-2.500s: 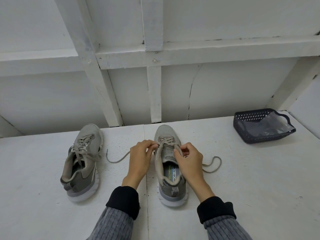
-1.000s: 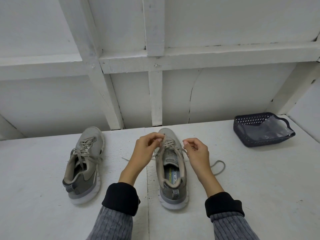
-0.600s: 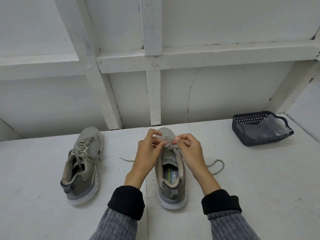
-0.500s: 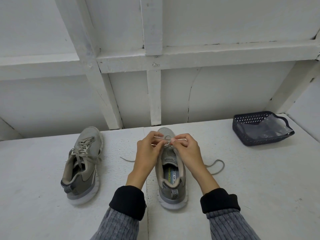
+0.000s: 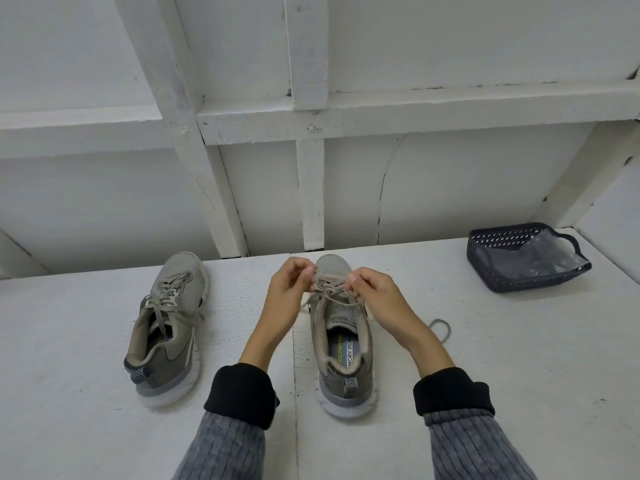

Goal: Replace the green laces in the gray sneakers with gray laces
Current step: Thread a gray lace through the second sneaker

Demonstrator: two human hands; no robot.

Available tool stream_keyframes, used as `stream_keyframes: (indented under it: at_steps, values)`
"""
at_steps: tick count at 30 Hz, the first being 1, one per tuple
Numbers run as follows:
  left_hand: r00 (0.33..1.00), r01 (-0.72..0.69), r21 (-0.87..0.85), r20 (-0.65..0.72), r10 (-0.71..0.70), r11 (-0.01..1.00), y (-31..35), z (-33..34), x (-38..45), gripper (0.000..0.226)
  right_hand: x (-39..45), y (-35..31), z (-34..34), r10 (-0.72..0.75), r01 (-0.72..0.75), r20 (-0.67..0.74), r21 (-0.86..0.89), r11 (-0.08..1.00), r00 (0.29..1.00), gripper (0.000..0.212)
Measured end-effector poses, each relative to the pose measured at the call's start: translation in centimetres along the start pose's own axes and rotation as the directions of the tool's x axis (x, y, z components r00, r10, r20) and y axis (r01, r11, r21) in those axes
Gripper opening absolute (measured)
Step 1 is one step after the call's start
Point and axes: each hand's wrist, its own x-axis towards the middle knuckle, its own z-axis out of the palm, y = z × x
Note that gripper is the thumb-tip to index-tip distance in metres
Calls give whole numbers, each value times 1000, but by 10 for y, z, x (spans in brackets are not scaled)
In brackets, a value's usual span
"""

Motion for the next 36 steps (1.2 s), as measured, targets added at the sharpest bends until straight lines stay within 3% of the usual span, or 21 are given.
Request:
stream_keyframes:
  at_steps: [3, 6, 9, 11, 12, 13, 15, 17, 18, 20, 22, 27, 31, 36]
  values:
    - [989, 111, -300, -65, -136, 948, -7, -7, 9, 14, -2, -5, -9, -8, 8, -1, 368, 930, 1000, 34]
    - [944, 168, -499, -167, -284, 850, -14, -13, 15, 18, -3, -7, -17, 17, 20, -45, 709, 705, 999, 29]
    - [847, 284, -563, -233, -478, 776, -25, -18, 20, 17, -4, -5, -23, 108, 12, -107, 763, 646, 988, 25]
    - [759, 447, -497, -229, -609, 744, -33, -18, 19, 25, -5, -2, -27, 138, 15, -162, 700, 714, 977, 24]
    - [740, 518, -382, -250, -625, 765, -36, -17, 18, 27, -5, -1, -28, 135, 11, -176, 645, 764, 975, 24]
    - [759, 534, -218, -303, -577, 817, -35, -14, 14, 27, -6, 0, -29, 123, -3, -169, 579, 815, 978, 24]
    - [886, 330, 108, -379, -268, 938, -22, -4, 3, 23, -6, -1, -25, 101, -43, -103, 460, 887, 990, 25]
    - [972, 29, 237, -234, 28, 971, -2, 7, -5, 24, -7, -3, -19, 90, -75, -16, 413, 908, 996, 27]
    - [990, -64, 245, -103, 92, 967, 7, 11, -7, 26, -8, -5, -16, 82, -83, 19, 407, 910, 996, 27]
    - [985, -137, 255, 135, 105, 957, 17, 18, -6, 28, -9, -8, -12, 69, -90, 69, 388, 917, 995, 28]
    - [970, -127, 267, 233, 64, 955, 15, 19, -3, 32, -10, -9, -11, 72, -102, 93, 378, 920, 993, 28]
    - [957, -33, 254, 288, -43, 967, 0, 16, -2, 44, -13, -11, -17, 93, -129, 115, 367, 921, 989, 28]
    - [937, -137, 298, 349, 26, 945, 4, 21, -2, 35, -12, -11, -14, 84, -130, 143, 350, 928, 986, 30]
    - [977, -13, 95, 211, -7, 995, 7, 14, -7, 28, -11, 0, -18, 68, -88, 74, 309, 947, 995, 28]
